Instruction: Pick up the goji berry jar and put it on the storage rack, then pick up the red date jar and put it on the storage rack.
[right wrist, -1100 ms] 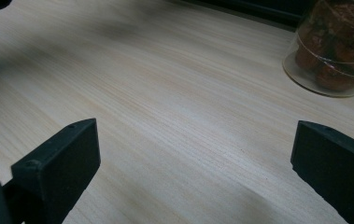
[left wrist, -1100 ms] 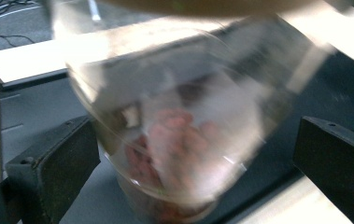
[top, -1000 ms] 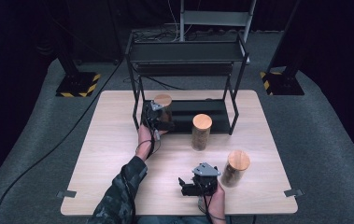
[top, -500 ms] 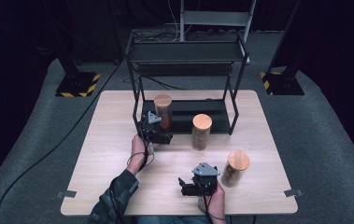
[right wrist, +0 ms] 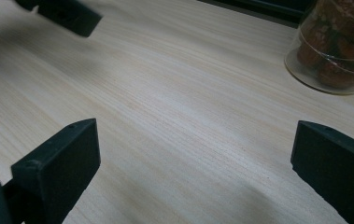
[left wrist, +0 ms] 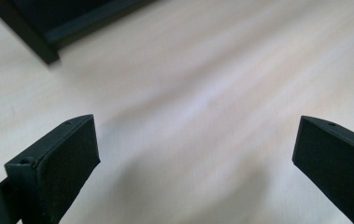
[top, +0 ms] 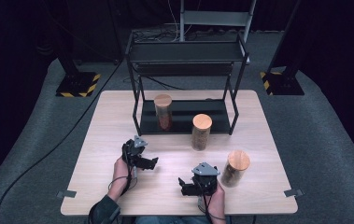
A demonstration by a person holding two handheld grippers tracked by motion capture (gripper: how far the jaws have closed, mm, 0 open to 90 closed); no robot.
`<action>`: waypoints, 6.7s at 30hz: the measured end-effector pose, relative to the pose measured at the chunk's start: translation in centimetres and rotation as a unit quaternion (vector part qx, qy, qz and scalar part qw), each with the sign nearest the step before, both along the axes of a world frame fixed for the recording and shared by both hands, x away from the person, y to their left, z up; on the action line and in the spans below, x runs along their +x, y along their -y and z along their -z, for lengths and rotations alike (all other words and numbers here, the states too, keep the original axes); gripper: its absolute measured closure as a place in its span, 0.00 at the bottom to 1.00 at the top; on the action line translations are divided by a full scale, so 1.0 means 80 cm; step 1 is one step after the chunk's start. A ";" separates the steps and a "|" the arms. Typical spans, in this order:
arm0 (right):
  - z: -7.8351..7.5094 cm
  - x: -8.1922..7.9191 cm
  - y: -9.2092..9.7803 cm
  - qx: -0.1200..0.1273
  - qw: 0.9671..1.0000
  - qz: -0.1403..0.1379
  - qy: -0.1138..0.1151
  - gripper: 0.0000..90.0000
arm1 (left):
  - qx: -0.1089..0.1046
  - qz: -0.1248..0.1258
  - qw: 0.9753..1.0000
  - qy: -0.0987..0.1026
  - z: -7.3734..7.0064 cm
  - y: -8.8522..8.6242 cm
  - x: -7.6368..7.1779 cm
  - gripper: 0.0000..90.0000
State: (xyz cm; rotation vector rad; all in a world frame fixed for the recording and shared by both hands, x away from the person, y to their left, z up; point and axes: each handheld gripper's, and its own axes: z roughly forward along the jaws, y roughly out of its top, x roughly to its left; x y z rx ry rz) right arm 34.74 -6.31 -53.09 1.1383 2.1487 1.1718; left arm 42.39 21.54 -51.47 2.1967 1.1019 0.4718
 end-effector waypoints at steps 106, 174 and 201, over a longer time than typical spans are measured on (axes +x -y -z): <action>-0.042 0.149 0.011 0.066 0.986 0.147 0.052 0.00 | -0.026 -0.054 0.998 0.018 0.024 -0.056 -0.079 0.00; -0.042 0.146 0.007 0.056 0.985 0.139 0.085 0.27 | -0.026 -0.056 0.998 0.019 0.024 -0.056 -0.079 0.01; -0.063 0.152 0.005 0.054 0.985 0.133 0.092 0.27 | -0.026 -0.055 0.998 0.019 0.024 -0.056 -0.079 0.01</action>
